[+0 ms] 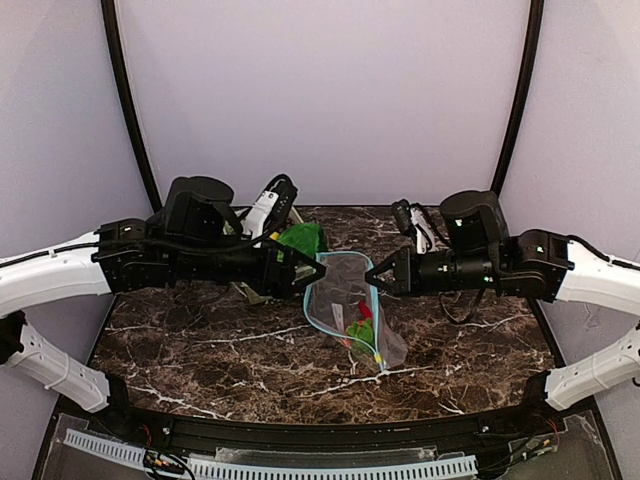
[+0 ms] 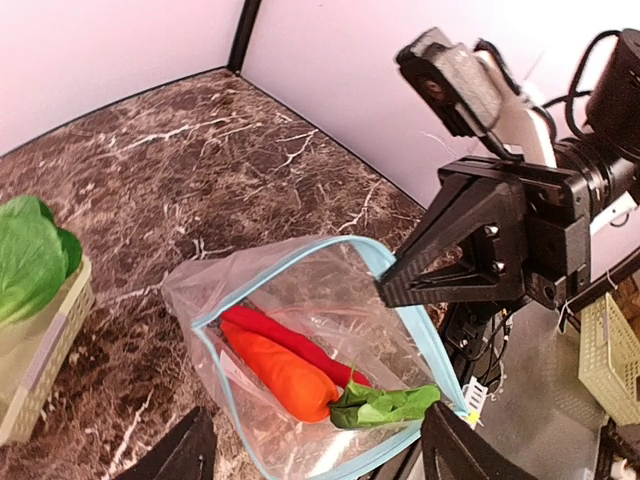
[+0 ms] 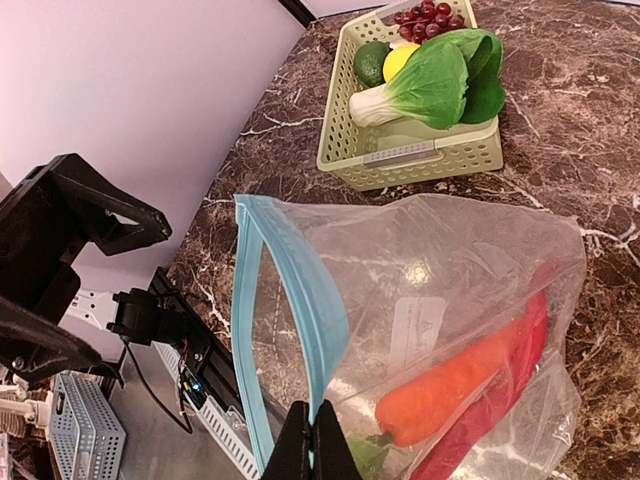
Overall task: Place the food in the zip-top bag and seal the zipper
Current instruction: Place the fake vegetable in the zipper food storage bag, then adjust the zipper food storage bag at the center of the board.
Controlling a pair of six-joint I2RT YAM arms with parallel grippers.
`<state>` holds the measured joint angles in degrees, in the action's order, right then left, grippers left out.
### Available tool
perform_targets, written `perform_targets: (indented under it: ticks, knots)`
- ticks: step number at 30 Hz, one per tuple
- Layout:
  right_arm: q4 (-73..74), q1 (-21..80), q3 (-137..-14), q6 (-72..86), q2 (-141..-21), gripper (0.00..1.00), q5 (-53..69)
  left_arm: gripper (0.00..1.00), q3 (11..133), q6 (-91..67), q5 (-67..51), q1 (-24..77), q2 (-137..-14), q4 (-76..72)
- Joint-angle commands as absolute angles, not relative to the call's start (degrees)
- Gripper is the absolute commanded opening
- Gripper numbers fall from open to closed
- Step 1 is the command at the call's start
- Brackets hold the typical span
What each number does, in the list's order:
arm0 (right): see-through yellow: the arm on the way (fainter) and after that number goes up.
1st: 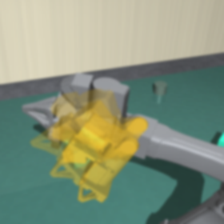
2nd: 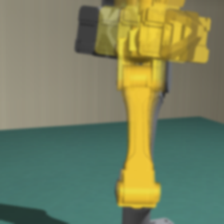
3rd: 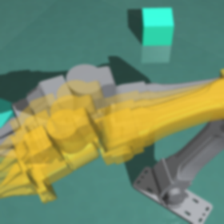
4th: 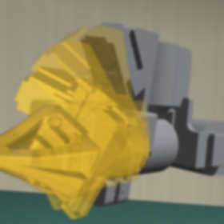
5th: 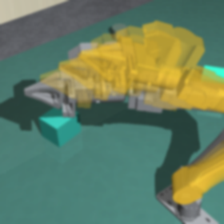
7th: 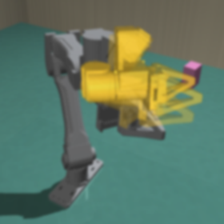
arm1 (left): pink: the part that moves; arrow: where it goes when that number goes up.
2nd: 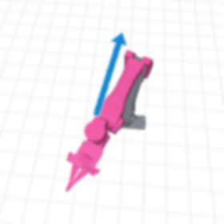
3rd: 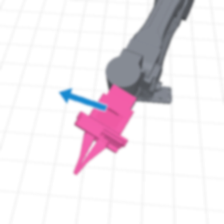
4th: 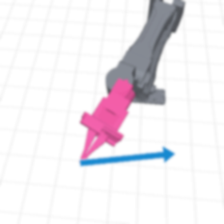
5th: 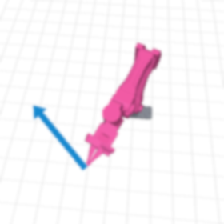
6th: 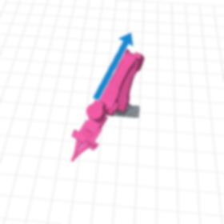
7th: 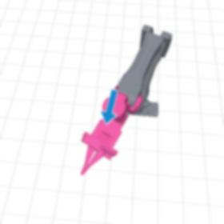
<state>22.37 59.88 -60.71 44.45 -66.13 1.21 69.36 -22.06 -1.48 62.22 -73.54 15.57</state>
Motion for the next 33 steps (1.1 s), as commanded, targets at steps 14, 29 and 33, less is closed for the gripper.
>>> perform_targets:
  ticks: [14,29,33]
  knots:
    - [20.63,59.42,-60.39,43.75,-66.95,0.0,0.79,0.72,57.27,-39.99,0.23,61.73,-73.12,11.1]
    - [20.65,59.46,-59.01,44.38,-65.13,0.0,0.43,0.36,54.97,-43.75,-5.46,61.26,-77.28,4.23]
    - [20.59,59.44,-58.95,44.51,-65.11,0.0,0.66,0.29,54.93,-44.29,-6.22,61.26,-77.2,2.94]
